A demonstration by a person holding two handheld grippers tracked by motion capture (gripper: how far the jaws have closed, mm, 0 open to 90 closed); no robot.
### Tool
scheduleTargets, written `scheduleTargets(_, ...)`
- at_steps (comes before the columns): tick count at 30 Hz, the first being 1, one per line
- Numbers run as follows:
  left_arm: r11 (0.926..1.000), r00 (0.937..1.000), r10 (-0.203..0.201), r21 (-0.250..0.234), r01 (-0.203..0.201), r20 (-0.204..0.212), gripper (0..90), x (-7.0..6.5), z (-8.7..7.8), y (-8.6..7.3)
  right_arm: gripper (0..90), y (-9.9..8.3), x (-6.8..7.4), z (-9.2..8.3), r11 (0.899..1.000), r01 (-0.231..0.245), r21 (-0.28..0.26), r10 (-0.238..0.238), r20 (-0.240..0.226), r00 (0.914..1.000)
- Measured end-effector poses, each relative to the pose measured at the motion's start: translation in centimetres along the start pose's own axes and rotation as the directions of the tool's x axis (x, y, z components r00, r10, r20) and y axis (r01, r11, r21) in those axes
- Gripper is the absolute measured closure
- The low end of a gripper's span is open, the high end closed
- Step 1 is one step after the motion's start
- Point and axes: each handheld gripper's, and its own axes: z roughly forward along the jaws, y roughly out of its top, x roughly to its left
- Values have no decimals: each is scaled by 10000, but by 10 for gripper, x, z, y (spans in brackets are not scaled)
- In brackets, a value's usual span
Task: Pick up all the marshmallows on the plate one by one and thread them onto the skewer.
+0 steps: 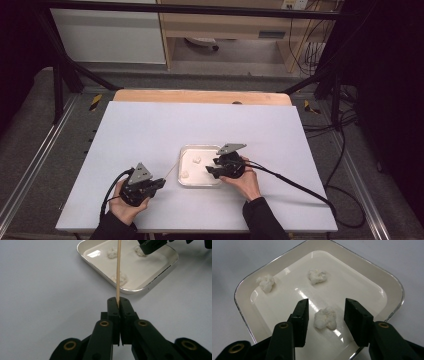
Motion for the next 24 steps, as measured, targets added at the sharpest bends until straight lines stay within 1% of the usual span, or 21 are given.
scheduleTargets(3,10000,10000,-1,-3,1,-4,884,0,0,0,580,-1,0,1,10000,27,43,-27,-56,10000)
scheduleTargets(7,10000,10000,22,7,-22,-1,884,-1,1,0,604,-2,1,3,9998,178,105,-178,8,9998)
scheduleTargets(10,10000,10000,34,-12,-34,-5,884,-2,1,0,629,-4,1,4,9995,318,44,-318,54,9995)
scheduleTargets(13,10000,10000,23,-39,-23,-10,884,-2,1,0,675,-4,3,4,9995,327,13,-327,64,9994)
scheduleTargets(16,10000,10000,29,-53,-29,-10,884,-2,1,0,695,-5,3,4,9992,409,-6,-408,109,9991)
scheduleTargets(21,10000,10000,39,-68,-39,-13,884,-3,1,0,717,-5,3,4,9994,347,-21,-347,157,9993)
scheduleTargets(23,10000,10000,33,-80,-33,-12,884,-3,1,0,722,-4,3,3,9997,258,18,-258,107,9996)
scheduleTargets(24,9999,10000,26,-107,-27,-28,884,-3,1,0,724,-4,2,3,9996,297,9,-297,86,9995)
